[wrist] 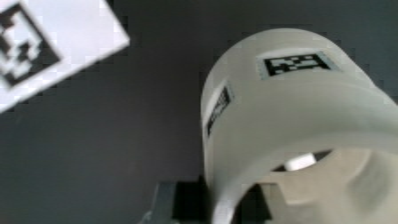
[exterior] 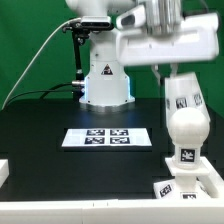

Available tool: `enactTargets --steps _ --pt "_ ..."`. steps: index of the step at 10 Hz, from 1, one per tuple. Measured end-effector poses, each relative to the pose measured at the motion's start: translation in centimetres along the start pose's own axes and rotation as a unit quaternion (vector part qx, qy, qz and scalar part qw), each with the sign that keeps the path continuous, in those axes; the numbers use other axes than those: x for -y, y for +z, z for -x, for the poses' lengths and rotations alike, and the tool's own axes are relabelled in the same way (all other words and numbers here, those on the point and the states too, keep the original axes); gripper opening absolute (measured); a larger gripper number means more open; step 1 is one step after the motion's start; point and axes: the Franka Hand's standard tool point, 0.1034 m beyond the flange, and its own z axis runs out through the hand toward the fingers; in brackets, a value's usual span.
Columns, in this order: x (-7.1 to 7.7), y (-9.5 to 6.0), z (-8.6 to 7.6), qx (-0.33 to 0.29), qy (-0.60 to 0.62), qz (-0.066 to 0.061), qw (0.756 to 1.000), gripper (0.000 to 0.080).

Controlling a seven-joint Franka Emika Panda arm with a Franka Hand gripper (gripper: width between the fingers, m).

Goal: Assemble lamp

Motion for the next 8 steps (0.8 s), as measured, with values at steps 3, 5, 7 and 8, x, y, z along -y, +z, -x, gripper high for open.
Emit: enactTargets --steps 3,5,7,8 --pt "0.0 0.3 0.0 -0.002 0.002 -0.003 1.0 0.0041" --pt "-0.1 0.3 -0.3 -0.002 -0.01 -0.003 1.0 0.0041" --pt "-0.5 -2.3 -5.1 0.009 -0.04 0.007 0.999 0.0041" --pt "-0.1 -4.7 -7.9 0.008 -0.058 0.0 0.998 0.0041"
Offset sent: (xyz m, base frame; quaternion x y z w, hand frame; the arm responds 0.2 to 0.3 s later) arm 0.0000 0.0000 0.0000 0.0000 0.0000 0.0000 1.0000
